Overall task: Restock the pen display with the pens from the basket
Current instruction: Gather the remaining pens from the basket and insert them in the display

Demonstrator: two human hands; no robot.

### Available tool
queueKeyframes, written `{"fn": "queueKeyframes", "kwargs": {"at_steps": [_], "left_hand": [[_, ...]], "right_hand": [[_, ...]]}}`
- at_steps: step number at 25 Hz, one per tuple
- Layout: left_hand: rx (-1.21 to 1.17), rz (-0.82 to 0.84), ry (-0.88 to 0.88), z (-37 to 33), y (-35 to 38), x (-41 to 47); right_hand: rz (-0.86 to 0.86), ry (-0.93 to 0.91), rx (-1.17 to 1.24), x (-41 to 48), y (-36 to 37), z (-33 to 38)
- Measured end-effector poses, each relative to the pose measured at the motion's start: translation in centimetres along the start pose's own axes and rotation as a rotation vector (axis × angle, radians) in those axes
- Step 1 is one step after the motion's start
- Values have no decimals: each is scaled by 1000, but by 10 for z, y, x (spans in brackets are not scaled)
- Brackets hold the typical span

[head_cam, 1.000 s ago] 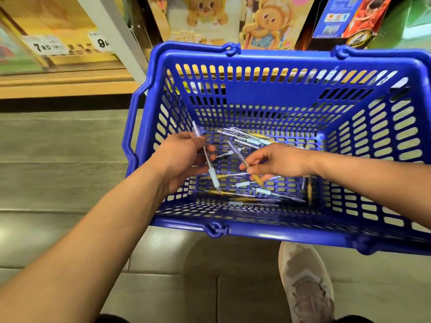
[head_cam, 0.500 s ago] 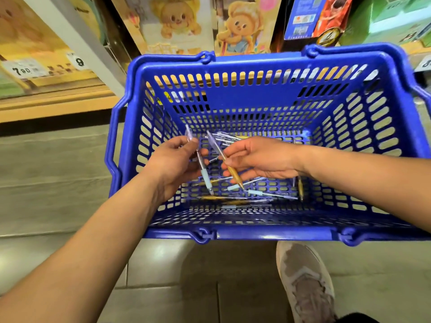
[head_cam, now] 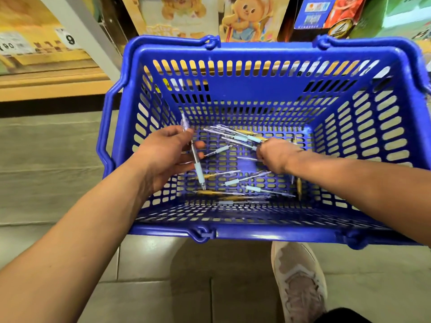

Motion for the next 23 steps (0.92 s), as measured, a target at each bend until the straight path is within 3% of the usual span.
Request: {"fn": "queueKeyframes", "kwargs": {"at_steps": [2,4,7,11,14,18,23], "left_hand": [[12,-10,-12,0,-1,0],[15,-17,-19,0,-2,0],[18,-23,-15,0,-5,1],[37,-35,-3,2,-9,0],[57,-32,14,0,-11,-3],[101,-32,43,-4,-8,-6],[87,-11,8,2,5,-11]], "right_hand": [[-53,19,-98,-2,0,3],[-134,-73,-126,-4,-1,18],[-39,-298,-205,-6,19,47],[-14,-294,-334,-2,31,51],[12,-329,-202,-6,12,47],[36,-510,110,-32,-33,57],[-82,-709,360,-74,-77,87]]}}
Point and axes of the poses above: each hand's wrist, its own x-axis towards the middle knuckle, its own y-axis out of the palm, z = x × y, the point moved 8 cm from there along x, towards the middle knuckle, and after that the axes turned 7 degrees about z, right-handed, at the moved point
